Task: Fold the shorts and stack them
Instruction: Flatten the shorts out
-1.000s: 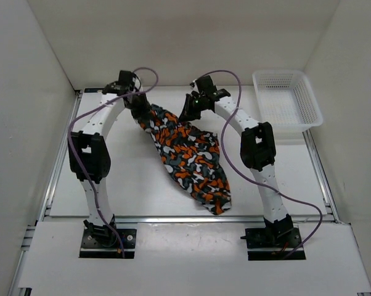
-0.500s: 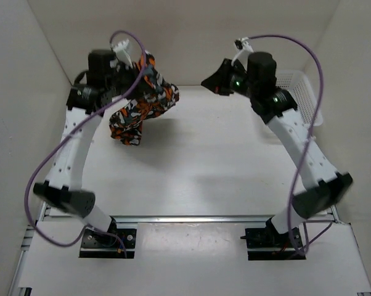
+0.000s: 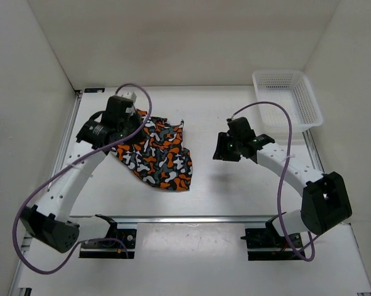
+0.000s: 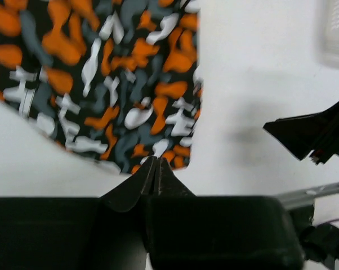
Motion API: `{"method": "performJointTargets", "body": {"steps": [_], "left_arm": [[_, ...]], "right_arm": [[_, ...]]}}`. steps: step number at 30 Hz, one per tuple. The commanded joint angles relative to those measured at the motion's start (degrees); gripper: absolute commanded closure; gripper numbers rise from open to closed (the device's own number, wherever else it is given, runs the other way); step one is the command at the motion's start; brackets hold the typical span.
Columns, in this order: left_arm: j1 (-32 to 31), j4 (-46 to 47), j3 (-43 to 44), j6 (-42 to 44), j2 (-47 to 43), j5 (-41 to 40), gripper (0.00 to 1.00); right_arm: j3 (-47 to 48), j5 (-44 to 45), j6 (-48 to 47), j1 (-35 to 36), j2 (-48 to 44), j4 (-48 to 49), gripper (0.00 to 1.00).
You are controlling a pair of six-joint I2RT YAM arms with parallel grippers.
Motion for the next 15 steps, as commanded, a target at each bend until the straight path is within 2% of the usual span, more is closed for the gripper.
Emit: {"method": "performJointTargets", "body": {"steps": [1, 2, 3, 4, 6, 10, 15], "left_arm": [[-4.8, -2.9, 10.2, 1.6, 7.4, -8.6, 0.85], [-6.0, -4.6, 11.5, 0.7, 12.3, -10.0, 0.6], [-7.4, -4.6, 12.6, 0.0, 14.5, -10.6, 0.44], [-9.1, -4.6, 14.1, -0.5, 16.4, -10.6, 0.26], [-10.4, -4.1, 16.2, -1.6, 22.6, -10.6, 0.04], [-12.4, -4.8, 25.1, -2.8, 34.6, -12.3, 0.01], [-12.4, -10.9, 44.5, -4.6, 53.0, -17.4, 0.01]], "right_arm": [[3.0, -0.4, 0.6, -3.9, -2.4, 2.0, 0.48], [3.1, -1.1, 0.6, -4.4, -2.4, 1.5, 0.47], [3.1, -1.1, 0.6, -5.1, -2.4, 1.5, 0.41], [3.1, -1.6, 1.1, -6.4, -2.4, 0.7, 0.41], [2.5, -2.7, 1.1, -8.0, -2.4, 0.7, 0.41], [-1.1, -6.2, 1.1, -13.4, -3.6, 0.1, 0.4], [-4.2, -8.7, 0.0, -17.1, -7.0, -0.4, 0.39]]}}
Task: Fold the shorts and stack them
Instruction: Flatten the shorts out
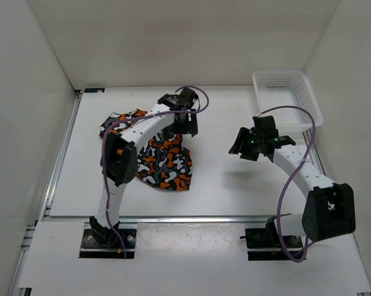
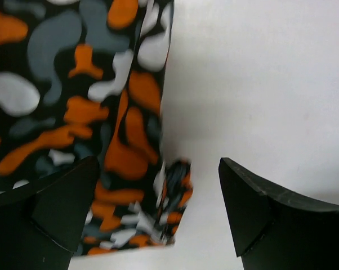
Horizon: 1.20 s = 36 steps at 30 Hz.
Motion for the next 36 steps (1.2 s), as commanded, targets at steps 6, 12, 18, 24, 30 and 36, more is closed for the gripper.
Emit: {"method": "performJointTargets", "body": {"steps": [6, 12, 18, 24, 30, 36], "left_arm": [[2.6, -6.0, 19.2, -1.5, 13.5, -4.0, 0.5], [7.3, -6.6, 15.1, -1.5, 7.6, -2.4, 0.9], [10.4, -3.0, -3.4, -1.0, -15.0, 0.8, 0.9], [11.6, -1.5, -16.0, -3.3, -28.0, 2.6, 0.9], [11.6, -1.0, -19.9, -3.9, -31.6, 2.6, 0.9], [12.1, -1.0, -19.9, -3.9, -32.2, 1.4, 0.9]], "right_arm": [[-1.8, -7.0, -2.0, -1.2, -2.4, -0.3, 0.38], [3.6, -11.4, -4.7, 4.6, 5.5, 1.5, 0.2], [18.0, -14.0, -8.9, 15.2, 20.1, 1.5, 0.14], [29.4, -15.8, -10.1, 19.1, 33.1, 2.1, 0.14], [32.3, -17.0, -8.5, 21.6, 42.0, 0.4, 0.3], [27.6, -9.5, -5.6, 21.6, 35.7, 1.1, 0.96]]}}
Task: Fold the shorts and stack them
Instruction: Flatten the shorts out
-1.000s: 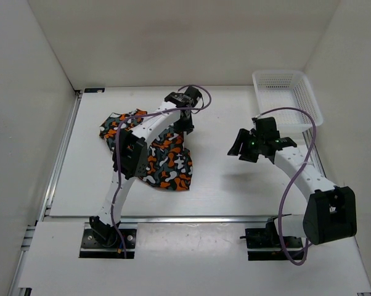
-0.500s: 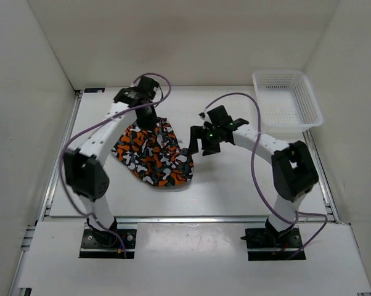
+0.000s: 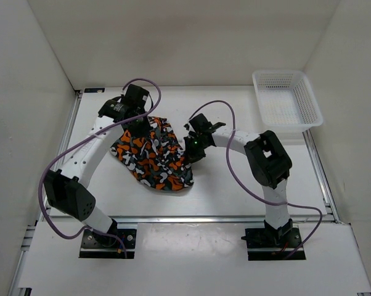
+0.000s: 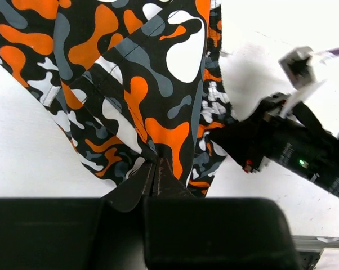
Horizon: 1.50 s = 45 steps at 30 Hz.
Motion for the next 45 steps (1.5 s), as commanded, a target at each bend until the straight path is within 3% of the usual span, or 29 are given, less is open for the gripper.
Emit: {"method": "performJointTargets", "body": {"steps": [1, 2, 5, 7, 11, 16, 25, 26, 29, 31, 36, 39, 41, 43, 45], "left_arm": [[0.4, 0.1, 0.3, -0.4, -1.6, -0.1, 0.9], [0.4, 0.1, 0.3, -0.4, -1.6, -0.1, 0.9], [0.4, 0.1, 0.3, -0.4, -1.6, -0.1, 0.9], [0.4, 0.1, -1.0, -0.4, -2.3, -0.1, 0.9], [0.4, 0.1, -2.5, -0.4, -3.6, -0.1, 0.9], [0.4, 0.1, -3.0, -0.4, -4.8, -0.6, 0.9], [0.4, -0.5, -3.0, -0.4, -5.4, -1.2, 0.9], [0.4, -1.0, -3.0, -1.0, -5.4, -1.7, 0.9], [1.0, -1.5, -3.0, -1.0, -6.0, -2.3, 0.9], [1.6, -1.5, -3.0, -1.0, -6.0, -2.3, 0.9], [5.7, -0.2, -0.6, 2.4, -3.9, -2.2, 0.9], [9.6, -0.7, 10.7, 6.5, 2.8, -2.2, 0.9], [12.0, -2.8, 19.7, 8.3, 7.0, -2.2, 0.9], [13.3, -4.9, 35.6, 9.7, 13.0, -1.2, 0.9], [14.9, -7.3, 50.1, 9.7, 16.2, -0.1, 0.9]], "right_arm": [[-1.4, 4.2, 1.1, -0.5, -7.0, 0.0, 0.96], [-2.1, 5.6, 1.1, -0.5, -7.7, -0.6, 0.85], [-3.6, 9.7, 1.1, -0.5, -10.2, -2.6, 0.22], [-7.2, 15.1, 2.5, -0.5, -13.1, -2.6, 0.1], [-12.8, 14.8, 4.6, -1.0, -17.6, -1.9, 0.08], [-19.8, 11.1, 7.7, -1.0, -20.0, 3.2, 0.21], [-16.4, 8.1, 8.2, 2.0, -10.9, 6.1, 0.38], [-15.2, 8.1, 8.2, 2.7, -10.2, 6.1, 0.43], [-13.2, 9.6, 9.5, 2.7, -8.3, 6.1, 0.82], [-12.1, 11.6, 10.1, 2.7, -7.8, 4.4, 1.0], [-4.6, 14.8, 9.1, -4.6, -10.9, -0.1, 1.0], [4.0, 14.2, 7.4, -11.9, -11.6, -4.5, 1.0], [16.3, 13.6, 6.7, -16.3, -11.1, -6.8, 1.0], [29.5, 13.6, 6.7, -19.3, -10.6, -10.8, 1.0], [36.1, 13.6, 6.7, -21.6, -11.2, -11.5, 1.0]]}}
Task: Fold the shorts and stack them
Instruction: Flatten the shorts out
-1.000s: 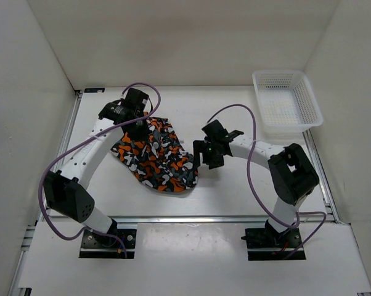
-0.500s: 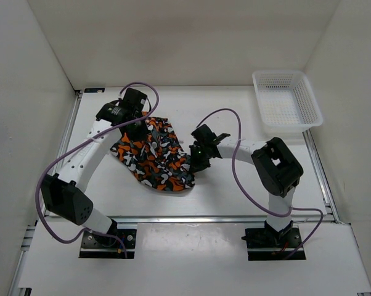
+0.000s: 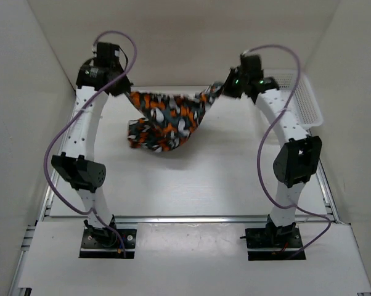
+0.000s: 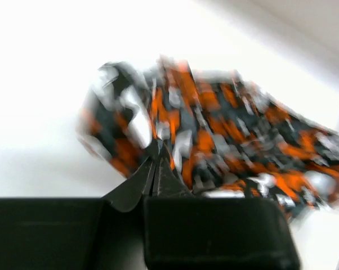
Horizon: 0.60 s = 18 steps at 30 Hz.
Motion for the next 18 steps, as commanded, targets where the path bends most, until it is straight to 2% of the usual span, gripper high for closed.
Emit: {"method": "performJointTargets", "body": {"steps": [1, 3, 6, 7, 9, 10, 11, 13, 14, 15, 16, 17, 18], "left_arm": [[2.7, -2.6, 18.7, 2.8, 0.2, 3.4, 0.9], [3.2, -2.0, 20.7, 1.3, -2.1, 3.9, 0.9], [3.2, 7.2, 6.2, 0.8, -13.9, 3.9, 0.9], [3.2, 9.3, -3.3, 0.3, -19.5, 3.9, 0.9], [3.2, 11.5, -11.9, -0.7, -24.0, 3.9, 0.9], [3.2, 11.5, -20.9, -1.2, -26.0, 3.9, 0.9], [3.2, 12.8, -26.1, -2.7, -30.1, 3.9, 0.9], [0.3, 15.6, -36.5, -5.0, -34.2, 3.9, 0.9], [-0.5, 16.6, -47.4, -8.4, -38.0, 3.9, 0.87], [-1.2, 17.5, -53.0, -10.0, -39.7, 5.6, 0.55], [-1.7, 20.0, -58.2, -11.0, -41.1, 6.8, 0.32], [-1.7, 20.0, -66.3, -12.5, -41.9, 7.4, 0.17], [-1.7, 20.0, -69.2, -14.6, -42.4, 8.0, 0.11]], "right_arm": [[13.2, 1.3, -0.4, -2.7, -4.3, -3.3, 1.0], [12.7, 1.3, -0.4, -3.8, -9.0, -1.1, 1.0], [3.5, 4.0, -0.9, -3.8, -17.0, 1.9, 1.0], [0.1, 4.0, -0.9, -3.8, -19.3, 2.6, 1.0], [-12.4, 6.8, -1.4, -3.3, -25.8, 3.8, 1.0], [-17.2, 8.0, -0.7, -2.8, -28.2, 5.3, 1.0], [-27.5, 8.7, 0.0, -2.8, -30.7, 6.4, 1.0], [-37.8, 12.6, 1.9, -1.5, -38.3, 7.5, 1.0], [-43.0, 14.5, 2.6, -0.6, -43.5, 8.7, 1.0], [-52.1, 14.6, 4.3, 0.2, -46.0, 8.7, 0.99], [-56.3, 14.6, 5.0, 0.2, -48.4, 8.7, 0.85], [-60.0, 14.6, 6.0, 1.1, -50.6, 8.1, 0.74], [-65.7, 14.6, 8.7, 1.1, -54.8, 7.2, 0.62]]}}
